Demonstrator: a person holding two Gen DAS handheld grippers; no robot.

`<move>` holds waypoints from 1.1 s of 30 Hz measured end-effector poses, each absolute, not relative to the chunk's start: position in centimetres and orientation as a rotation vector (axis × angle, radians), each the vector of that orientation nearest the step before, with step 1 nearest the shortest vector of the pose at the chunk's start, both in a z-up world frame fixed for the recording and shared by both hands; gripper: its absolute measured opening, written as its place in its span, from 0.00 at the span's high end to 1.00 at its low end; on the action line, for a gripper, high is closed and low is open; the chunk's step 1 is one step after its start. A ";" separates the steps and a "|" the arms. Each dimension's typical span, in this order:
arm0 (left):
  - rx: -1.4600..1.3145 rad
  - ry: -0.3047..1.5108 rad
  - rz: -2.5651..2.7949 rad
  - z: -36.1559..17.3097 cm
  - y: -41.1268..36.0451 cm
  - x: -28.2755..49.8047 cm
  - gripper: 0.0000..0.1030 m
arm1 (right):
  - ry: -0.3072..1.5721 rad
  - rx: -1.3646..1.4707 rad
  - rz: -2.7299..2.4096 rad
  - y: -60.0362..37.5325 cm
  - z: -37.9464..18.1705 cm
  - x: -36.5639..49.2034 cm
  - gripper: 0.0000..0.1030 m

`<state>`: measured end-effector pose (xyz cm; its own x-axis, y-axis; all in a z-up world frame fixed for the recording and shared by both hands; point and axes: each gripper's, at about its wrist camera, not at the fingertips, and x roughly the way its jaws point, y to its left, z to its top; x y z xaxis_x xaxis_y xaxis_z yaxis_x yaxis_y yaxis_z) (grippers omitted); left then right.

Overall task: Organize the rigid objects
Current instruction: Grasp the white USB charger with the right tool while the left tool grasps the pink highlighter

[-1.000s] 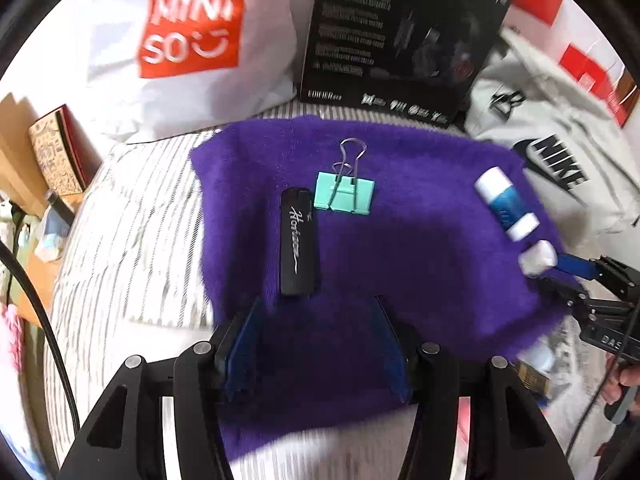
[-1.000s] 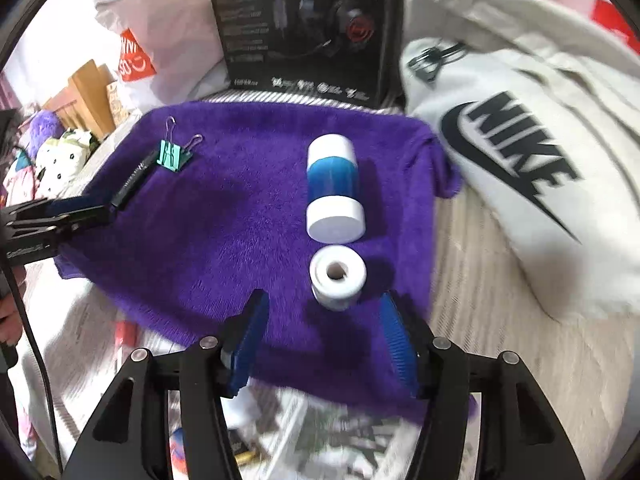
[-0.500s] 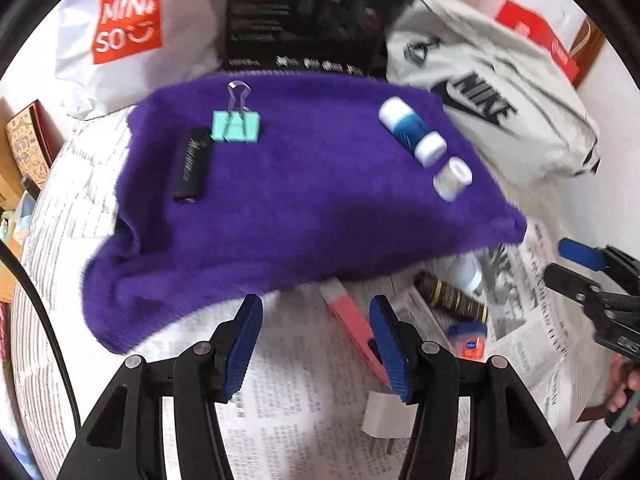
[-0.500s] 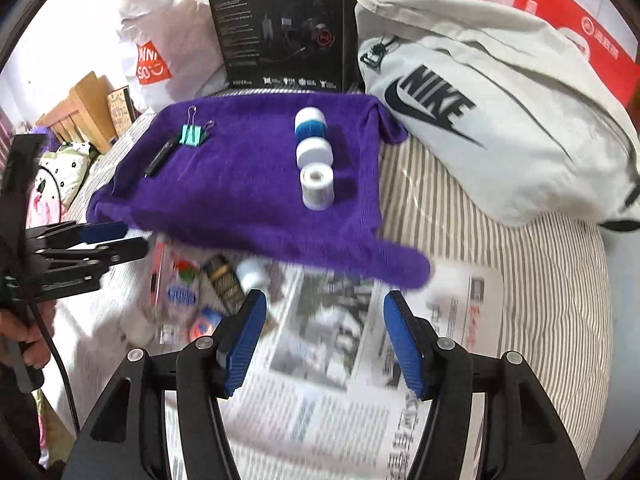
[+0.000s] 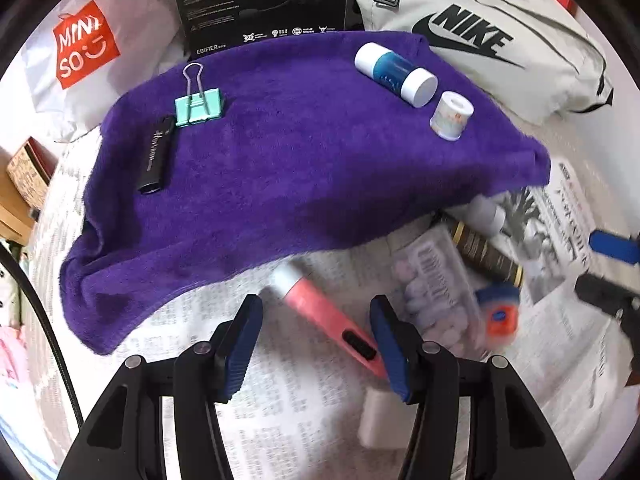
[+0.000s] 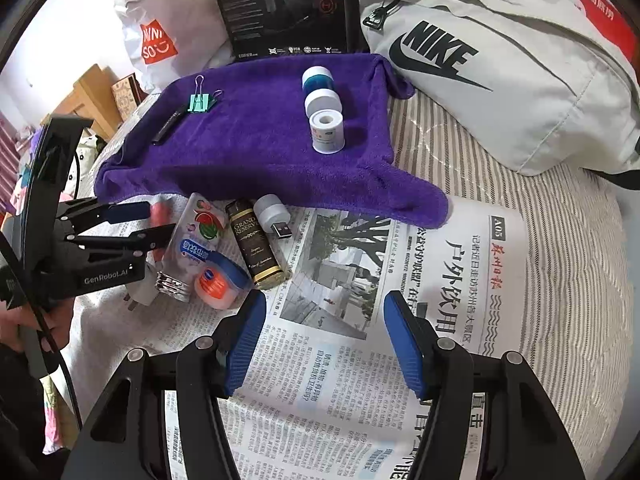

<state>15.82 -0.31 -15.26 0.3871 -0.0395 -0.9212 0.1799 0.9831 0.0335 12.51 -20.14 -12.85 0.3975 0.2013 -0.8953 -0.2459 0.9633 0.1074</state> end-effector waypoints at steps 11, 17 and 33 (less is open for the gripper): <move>0.098 1.167 -0.124 -14.9 4.3 14.3 0.54 | 1.134 -0.041 0.301 -19.6 -13.5 13.6 0.41; 0.031 1.179 -0.124 -14.6 6.5 14.0 0.54 | 1.155 -0.043 0.309 -19.0 -14.2 14.1 0.41; -0.055 1.231 -0.133 -15.0 6.5 12.1 0.46 | 1.125 -0.074 0.356 -17.6 -13.9 14.2 0.41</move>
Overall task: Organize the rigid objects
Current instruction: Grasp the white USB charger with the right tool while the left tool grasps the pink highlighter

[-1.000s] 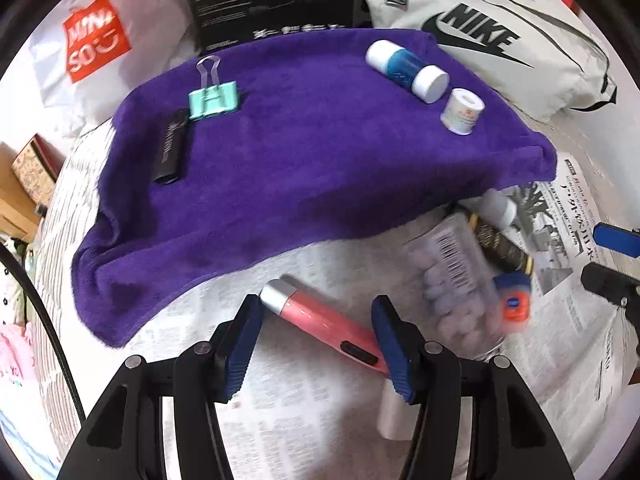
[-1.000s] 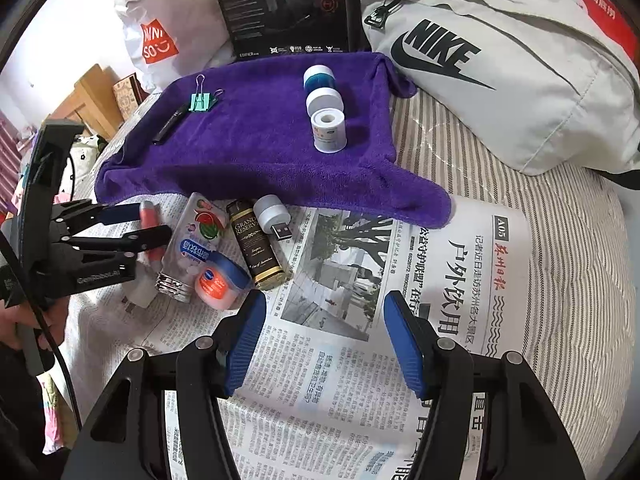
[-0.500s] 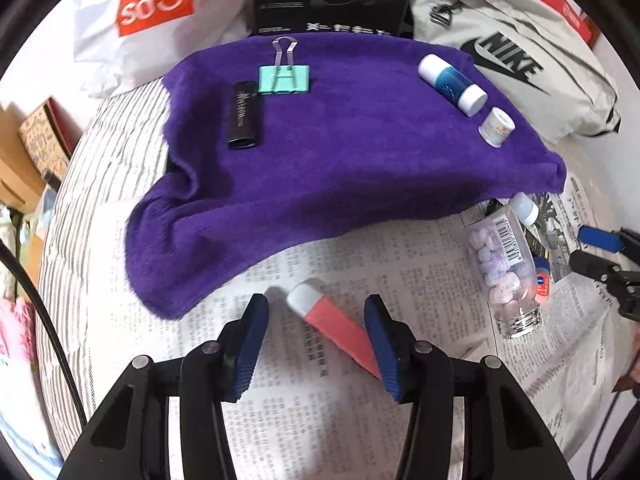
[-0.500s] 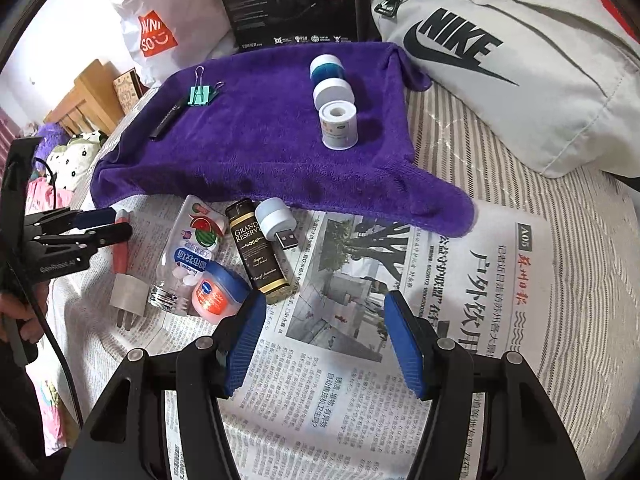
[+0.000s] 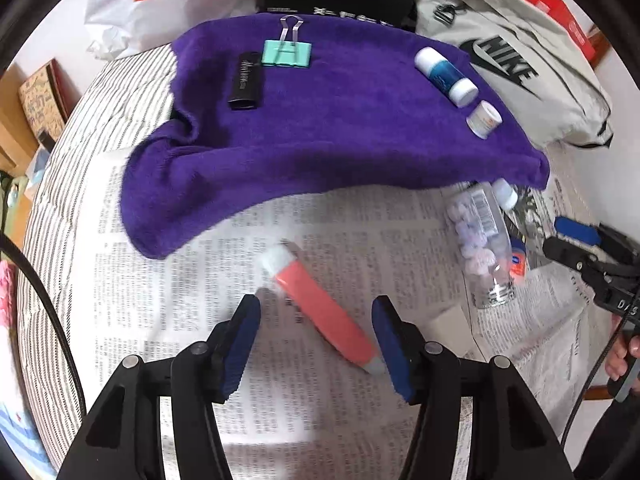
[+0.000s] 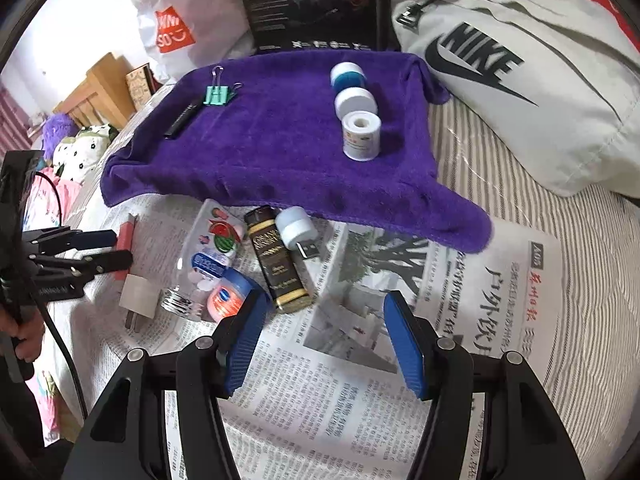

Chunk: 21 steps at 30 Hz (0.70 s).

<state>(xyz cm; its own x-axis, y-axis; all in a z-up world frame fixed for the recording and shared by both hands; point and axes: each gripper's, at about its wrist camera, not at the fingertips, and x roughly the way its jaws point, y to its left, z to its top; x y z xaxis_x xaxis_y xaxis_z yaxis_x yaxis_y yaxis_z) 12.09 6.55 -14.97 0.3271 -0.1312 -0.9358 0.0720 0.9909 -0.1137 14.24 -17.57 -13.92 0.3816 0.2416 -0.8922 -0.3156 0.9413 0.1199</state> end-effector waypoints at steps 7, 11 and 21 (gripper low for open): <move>0.068 1.173 -0.091 -15.2 5.3 12.1 0.68 | 1.063 -0.114 0.344 -16.5 -14.4 15.2 0.53; 0.039 1.168 -0.091 -15.0 6.6 11.7 0.78 | 1.052 -0.014 0.364 -16.8 -14.8 16.7 0.59; 0.027 1.163 -0.102 -15.0 7.1 11.9 0.79 | 1.019 -0.044 0.396 -14.3 -16.2 18.1 0.73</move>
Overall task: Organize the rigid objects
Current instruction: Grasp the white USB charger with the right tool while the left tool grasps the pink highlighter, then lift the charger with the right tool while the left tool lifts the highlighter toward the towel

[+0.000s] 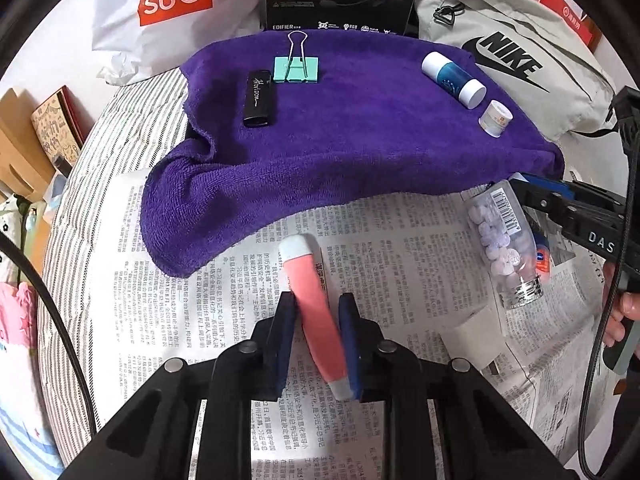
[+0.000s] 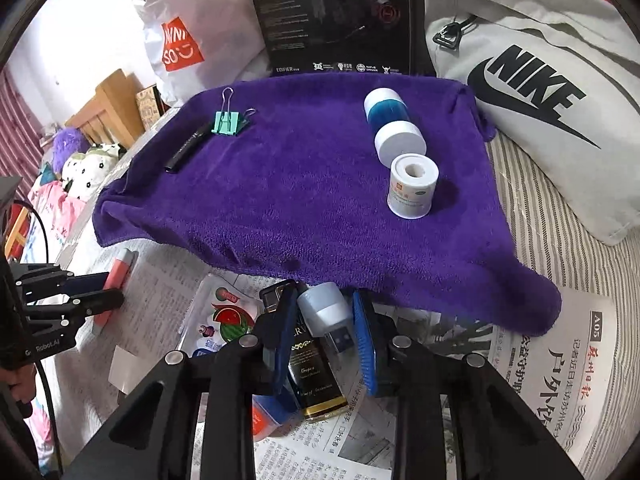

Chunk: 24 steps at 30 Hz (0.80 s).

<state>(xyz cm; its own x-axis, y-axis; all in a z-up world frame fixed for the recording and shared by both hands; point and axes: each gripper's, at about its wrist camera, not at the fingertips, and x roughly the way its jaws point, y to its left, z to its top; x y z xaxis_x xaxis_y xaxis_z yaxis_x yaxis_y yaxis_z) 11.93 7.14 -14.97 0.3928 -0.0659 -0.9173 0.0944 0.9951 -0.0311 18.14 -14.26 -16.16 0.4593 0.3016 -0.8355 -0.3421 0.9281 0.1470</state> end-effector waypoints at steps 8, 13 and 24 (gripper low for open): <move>0.004 1.150 -0.119 -14.8 8.2 11.6 0.80 | 1.054 -0.107 0.265 -18.4 -15.1 15.8 0.72; 0.022 1.144 -0.115 -14.7 8.2 11.7 0.80 | 1.093 -0.130 0.219 -19.9 -16.5 14.4 0.72; -0.016 1.143 -0.122 -14.6 8.8 10.5 0.78 | 1.052 -0.147 0.205 -19.7 -16.6 13.8 0.73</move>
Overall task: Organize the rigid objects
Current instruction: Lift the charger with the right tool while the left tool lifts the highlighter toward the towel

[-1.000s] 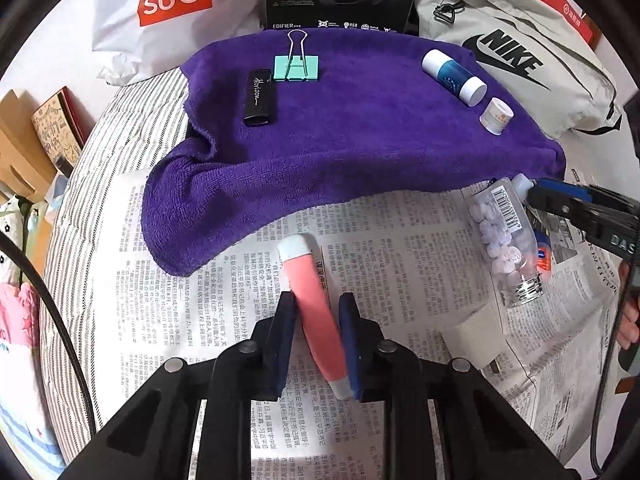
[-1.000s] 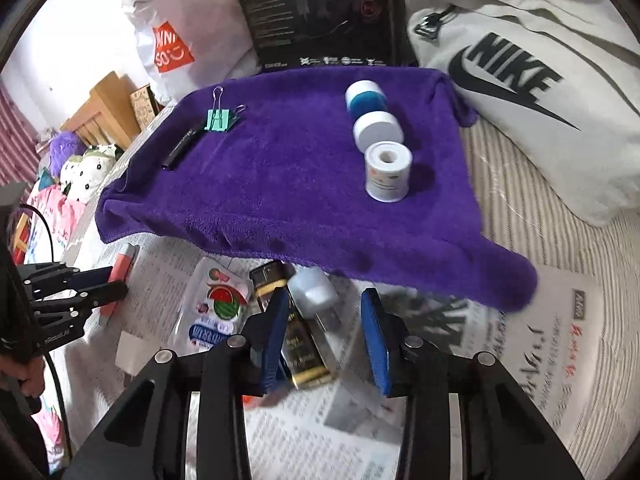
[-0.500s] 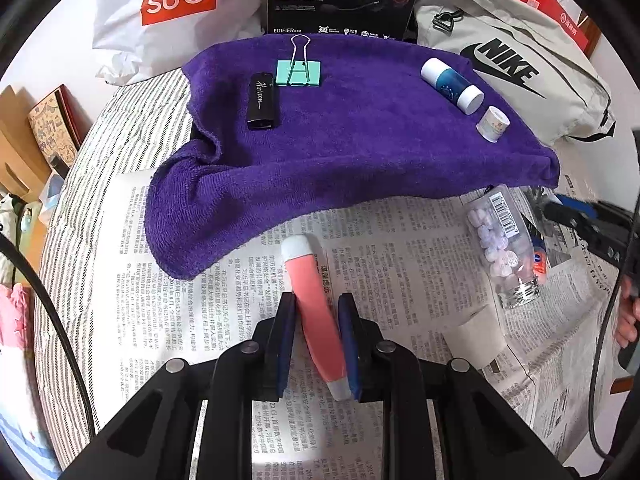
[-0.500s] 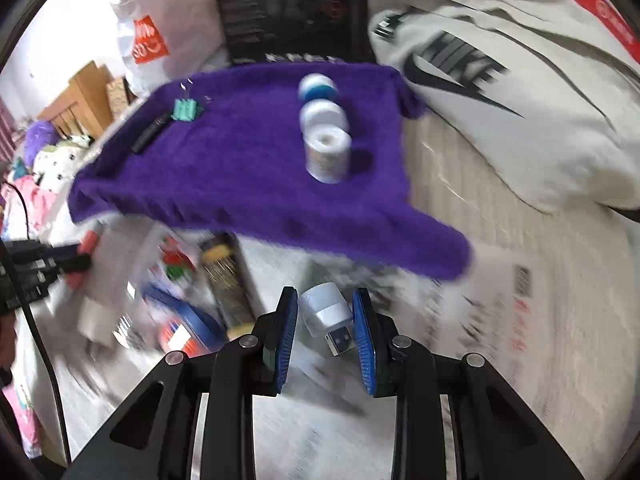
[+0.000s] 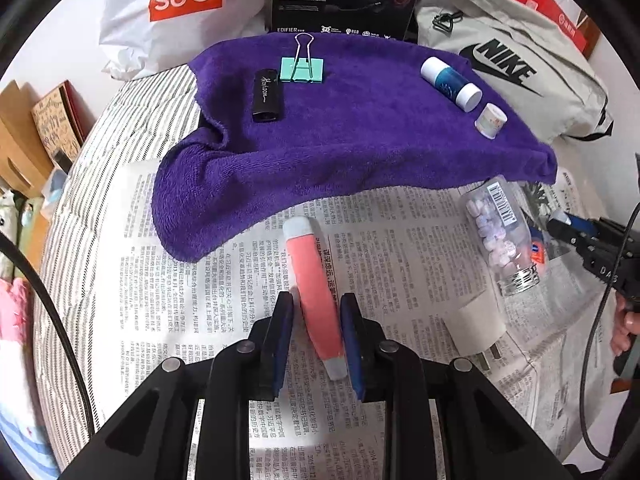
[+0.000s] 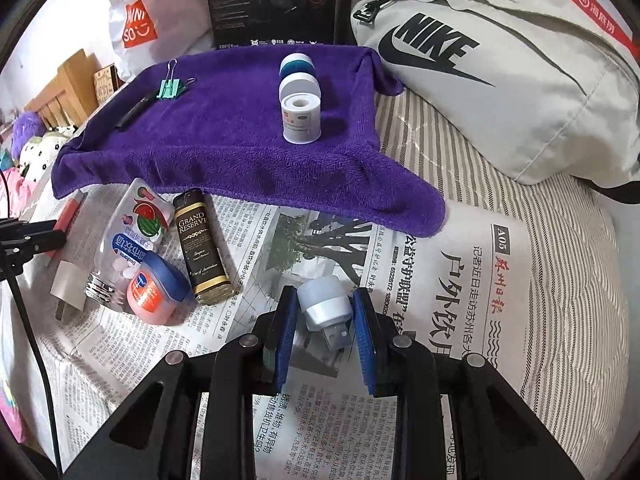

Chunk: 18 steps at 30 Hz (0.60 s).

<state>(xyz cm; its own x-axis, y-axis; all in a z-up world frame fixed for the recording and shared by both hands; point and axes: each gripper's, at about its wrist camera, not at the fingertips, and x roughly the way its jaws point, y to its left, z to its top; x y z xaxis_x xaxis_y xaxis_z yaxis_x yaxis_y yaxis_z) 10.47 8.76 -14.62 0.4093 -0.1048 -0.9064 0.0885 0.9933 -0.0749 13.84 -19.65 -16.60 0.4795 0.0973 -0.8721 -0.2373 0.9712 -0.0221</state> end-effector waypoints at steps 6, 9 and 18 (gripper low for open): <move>-0.083 1.144 -0.148 -14.7 9.9 10.9 0.82 | 1.061 -0.138 0.207 -19.8 -16.6 14.0 0.73; -0.052 1.148 -0.140 -14.8 9.4 11.4 0.81 | 1.064 -0.135 0.213 -19.8 -16.6 14.2 0.72; 0.003 1.130 -0.078 -14.9 8.2 13.4 0.81 | 1.050 -0.136 0.220 -19.8 -16.6 14.1 0.72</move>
<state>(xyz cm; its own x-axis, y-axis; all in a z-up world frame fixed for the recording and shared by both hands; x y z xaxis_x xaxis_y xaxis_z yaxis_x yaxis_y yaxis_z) 13.41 8.15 -14.86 0.4240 -0.0613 -0.9036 0.0639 0.9972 -0.0376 14.08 -19.83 -16.63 0.4782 0.1144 -0.8707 -0.2440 0.9698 -0.0066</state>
